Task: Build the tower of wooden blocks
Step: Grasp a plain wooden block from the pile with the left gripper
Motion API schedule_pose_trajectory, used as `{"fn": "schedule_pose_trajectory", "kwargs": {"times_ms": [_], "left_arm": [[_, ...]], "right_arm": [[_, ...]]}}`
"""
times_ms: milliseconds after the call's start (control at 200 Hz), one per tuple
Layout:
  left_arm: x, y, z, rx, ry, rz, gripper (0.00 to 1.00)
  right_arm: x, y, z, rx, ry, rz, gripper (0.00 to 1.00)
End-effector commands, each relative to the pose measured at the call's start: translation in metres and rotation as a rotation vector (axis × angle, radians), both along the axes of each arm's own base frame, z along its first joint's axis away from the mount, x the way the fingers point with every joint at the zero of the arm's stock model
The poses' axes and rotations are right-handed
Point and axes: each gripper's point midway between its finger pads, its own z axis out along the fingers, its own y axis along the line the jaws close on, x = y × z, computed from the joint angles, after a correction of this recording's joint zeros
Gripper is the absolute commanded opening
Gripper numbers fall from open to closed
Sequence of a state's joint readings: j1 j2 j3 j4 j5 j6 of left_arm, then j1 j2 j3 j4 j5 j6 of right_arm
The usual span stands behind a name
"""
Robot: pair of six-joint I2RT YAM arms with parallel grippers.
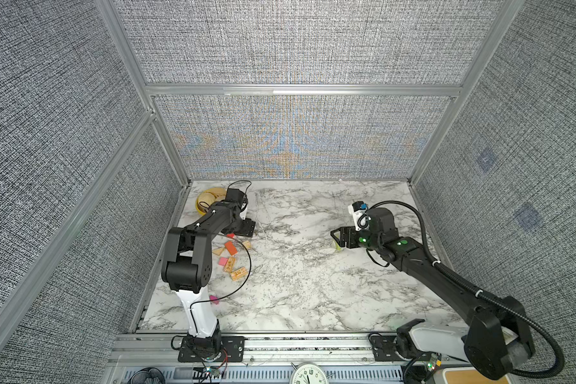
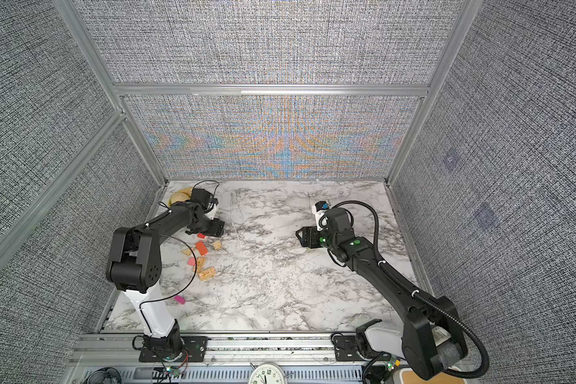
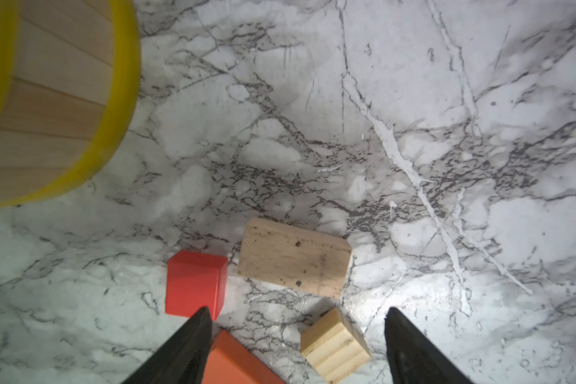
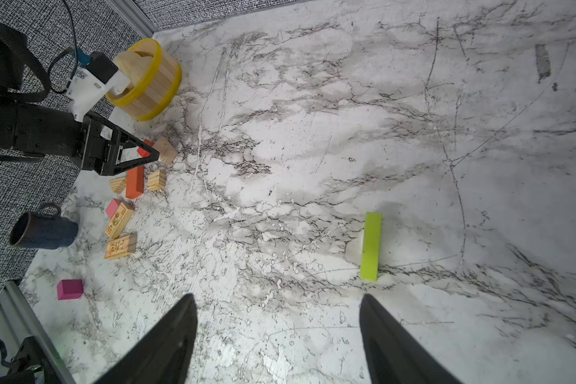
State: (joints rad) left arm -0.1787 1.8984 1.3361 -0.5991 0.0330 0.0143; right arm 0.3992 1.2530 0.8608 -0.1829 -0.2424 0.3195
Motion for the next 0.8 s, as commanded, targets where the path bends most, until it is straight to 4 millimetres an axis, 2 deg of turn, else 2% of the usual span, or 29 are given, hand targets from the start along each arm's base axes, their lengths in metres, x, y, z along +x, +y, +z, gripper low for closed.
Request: {"fn": "schedule_pose_trajectory", "kwargs": {"times_ms": [0,110,295,330,355,615,795], "left_arm": [[0.009,-0.003,0.000,-0.007,-0.019,-0.023,0.79],[0.009,-0.003,-0.007,0.000,0.002,-0.033,0.75],[0.012,-0.004,-0.014,0.006,0.023,-0.056,0.75],[0.013,-0.004,-0.012,0.007,0.023,-0.057,0.75],[0.012,-0.004,-0.022,0.010,0.046,-0.059,0.75],[0.012,-0.002,-0.031,-0.007,0.081,-0.066,0.74],[0.009,-0.001,-0.035,-0.012,0.100,-0.075,0.66]], "right_arm": [[0.004,0.001,0.004,0.008,-0.017,-0.002,0.78],[0.005,0.003,0.000,0.004,-0.004,0.001,0.78],[0.008,0.004,-0.007,-0.012,0.015,0.005,0.78],[0.008,0.004,-0.006,-0.012,0.015,0.005,0.78],[0.008,0.004,-0.007,-0.012,0.018,0.006,0.78],[0.009,0.001,-0.006,-0.023,0.012,-0.002,0.78],[0.009,0.001,-0.007,-0.027,0.014,-0.004,0.78]]}}
